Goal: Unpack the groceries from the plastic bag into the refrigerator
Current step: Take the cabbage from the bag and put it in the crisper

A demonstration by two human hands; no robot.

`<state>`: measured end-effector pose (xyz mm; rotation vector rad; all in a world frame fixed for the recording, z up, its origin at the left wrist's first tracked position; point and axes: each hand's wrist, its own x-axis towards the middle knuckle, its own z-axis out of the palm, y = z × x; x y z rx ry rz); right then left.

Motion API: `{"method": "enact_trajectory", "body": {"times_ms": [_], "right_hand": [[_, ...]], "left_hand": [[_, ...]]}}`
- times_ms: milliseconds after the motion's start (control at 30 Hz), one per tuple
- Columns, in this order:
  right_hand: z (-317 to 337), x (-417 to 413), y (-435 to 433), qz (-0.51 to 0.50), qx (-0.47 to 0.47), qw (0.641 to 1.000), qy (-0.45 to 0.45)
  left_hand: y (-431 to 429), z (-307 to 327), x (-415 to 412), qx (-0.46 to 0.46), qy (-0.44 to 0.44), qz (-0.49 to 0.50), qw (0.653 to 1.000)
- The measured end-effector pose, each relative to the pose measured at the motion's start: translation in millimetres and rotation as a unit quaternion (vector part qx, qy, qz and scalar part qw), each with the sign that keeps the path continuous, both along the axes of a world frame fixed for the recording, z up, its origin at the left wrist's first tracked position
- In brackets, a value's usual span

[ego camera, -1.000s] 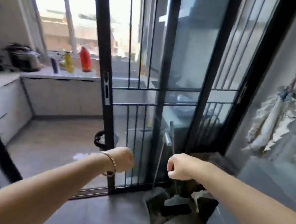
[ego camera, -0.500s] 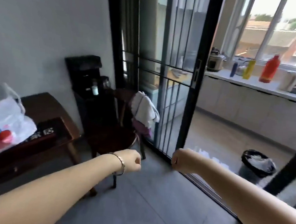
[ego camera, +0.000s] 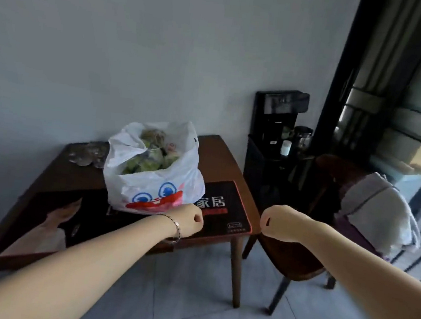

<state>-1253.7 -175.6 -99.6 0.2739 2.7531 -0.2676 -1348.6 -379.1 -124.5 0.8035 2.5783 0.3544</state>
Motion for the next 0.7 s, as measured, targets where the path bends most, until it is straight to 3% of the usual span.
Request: {"method": "enact_trajectory", "body": {"times_ms": [267,400,500,567,700], "right_hand": [[-9.1,-157.7,15.5,0.087,-0.036,0.995,0.044],[-3.3,-233.3,7.4,0.126,-0.058,0.989,0.057],[-1.6,-283.3,-7.9,0.148,-0.058,0.984,0.074],[-5.8,-314.7,-21.9,0.161,-0.073,0.98,0.088],[-25.0,-371.8,-61.0,0.155,-0.151,0.969,0.117]], "left_hand": [[-10.8,-8.6,-108.4,0.0,0.053,0.095,0.994],[-16.6,3.1,-161.6,0.057,0.157,0.155,0.974],[-34.9,1.4,-204.7,0.066,0.24,0.141,0.958],[-50.8,-4.6,-235.0,0.046,0.3,0.095,0.948],[-78.0,-19.6,-290.7,-0.112,0.274,0.011,0.955]]}}
